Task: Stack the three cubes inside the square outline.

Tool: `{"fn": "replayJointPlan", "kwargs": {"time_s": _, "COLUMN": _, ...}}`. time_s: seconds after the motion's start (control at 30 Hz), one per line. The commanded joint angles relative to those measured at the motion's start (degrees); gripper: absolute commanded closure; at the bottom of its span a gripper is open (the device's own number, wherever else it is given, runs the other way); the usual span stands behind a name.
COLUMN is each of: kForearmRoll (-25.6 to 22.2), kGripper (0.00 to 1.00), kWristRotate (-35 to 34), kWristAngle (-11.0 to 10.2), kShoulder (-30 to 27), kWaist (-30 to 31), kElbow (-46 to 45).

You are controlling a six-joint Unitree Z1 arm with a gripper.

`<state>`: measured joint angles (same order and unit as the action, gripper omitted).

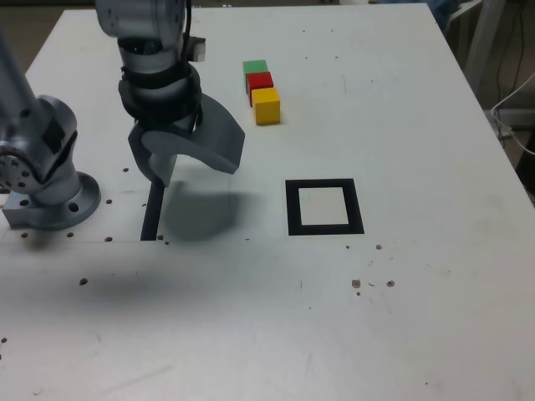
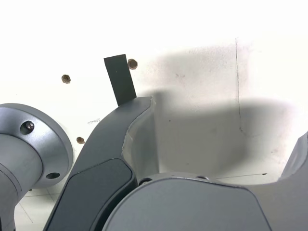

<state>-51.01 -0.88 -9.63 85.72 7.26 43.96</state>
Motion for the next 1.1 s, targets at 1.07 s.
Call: {"fn": "replayJointPlan", "kwargs": {"time_s": 1.07, "kForearmRoll": -14.33, "kGripper": 0.01, "kWristRotate": 9.09, "kWristAngle": 4.22, "kShoulder": 1.05, "kWaist": -11.76, "kElbow": 9.21}}
